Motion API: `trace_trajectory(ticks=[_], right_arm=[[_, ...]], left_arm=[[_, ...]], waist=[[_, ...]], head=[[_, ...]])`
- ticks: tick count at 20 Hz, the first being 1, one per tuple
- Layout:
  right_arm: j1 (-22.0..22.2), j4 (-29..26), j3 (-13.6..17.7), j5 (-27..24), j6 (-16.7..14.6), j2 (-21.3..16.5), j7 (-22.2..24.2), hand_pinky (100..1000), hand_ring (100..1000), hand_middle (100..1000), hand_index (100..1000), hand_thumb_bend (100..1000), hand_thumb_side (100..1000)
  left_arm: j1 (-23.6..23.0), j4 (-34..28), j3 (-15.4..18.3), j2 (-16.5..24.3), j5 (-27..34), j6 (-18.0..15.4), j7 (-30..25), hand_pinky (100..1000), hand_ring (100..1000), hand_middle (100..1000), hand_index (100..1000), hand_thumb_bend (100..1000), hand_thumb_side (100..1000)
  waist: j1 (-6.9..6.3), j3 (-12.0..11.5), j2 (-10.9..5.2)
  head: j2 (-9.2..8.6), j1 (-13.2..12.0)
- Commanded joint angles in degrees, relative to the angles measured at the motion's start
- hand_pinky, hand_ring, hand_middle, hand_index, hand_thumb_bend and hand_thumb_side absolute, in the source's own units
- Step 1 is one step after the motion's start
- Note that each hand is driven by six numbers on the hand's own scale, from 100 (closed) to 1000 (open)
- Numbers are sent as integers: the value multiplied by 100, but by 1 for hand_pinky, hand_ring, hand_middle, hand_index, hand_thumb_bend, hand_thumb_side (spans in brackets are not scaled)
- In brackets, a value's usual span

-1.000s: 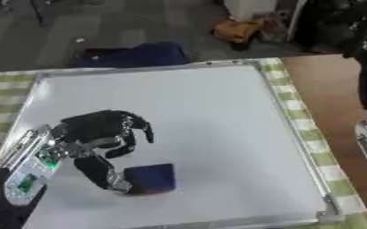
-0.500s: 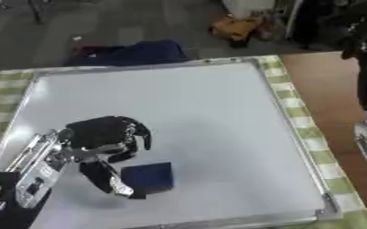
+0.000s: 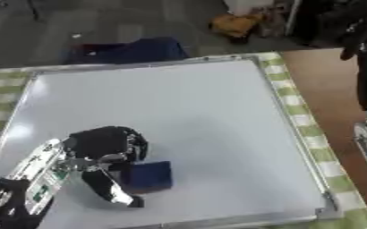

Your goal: Wipe the whiteboard clean with a brush.

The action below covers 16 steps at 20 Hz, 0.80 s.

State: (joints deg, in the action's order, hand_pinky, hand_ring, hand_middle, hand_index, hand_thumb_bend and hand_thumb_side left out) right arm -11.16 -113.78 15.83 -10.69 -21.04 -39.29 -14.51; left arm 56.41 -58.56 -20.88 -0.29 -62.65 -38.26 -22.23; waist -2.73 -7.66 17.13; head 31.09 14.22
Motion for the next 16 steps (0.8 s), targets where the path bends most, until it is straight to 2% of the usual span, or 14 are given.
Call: trace_trajectory(ticks=[1, 8, 11, 16], right_arm=[[-73, -81, 61, -9, -7, -99, 14, 716, 591, 482, 277, 158, 970], [-83, -81, 64, -14, 10, -80, 37, 716, 591, 481, 276, 160, 969], [-74, -81, 70, -8, 8, -72, 41, 717, 590, 481, 275, 162, 969], [-85, -81, 71, -9, 7, -73, 39, 718, 591, 481, 275, 161, 969]], left_arm=[[51, -5, 67, -41, -80, -2, 94, 799, 755, 550, 119, 588, 749], [45, -9, 77, -71, -182, 63, 415, 786, 739, 541, 117, 463, 697], [40, 23, 89, -72, -232, 85, 484, 780, 732, 534, 117, 328, 673], [35, 69, 87, -74, -302, 94, 555, 775, 728, 528, 116, 294, 651]], waist=[[28, 6, -79], [35, 14, -51], [41, 15, -41], [42, 3, -28]], head=[[-23, -8], [-41, -8], [-39, -14], [-35, -20]])
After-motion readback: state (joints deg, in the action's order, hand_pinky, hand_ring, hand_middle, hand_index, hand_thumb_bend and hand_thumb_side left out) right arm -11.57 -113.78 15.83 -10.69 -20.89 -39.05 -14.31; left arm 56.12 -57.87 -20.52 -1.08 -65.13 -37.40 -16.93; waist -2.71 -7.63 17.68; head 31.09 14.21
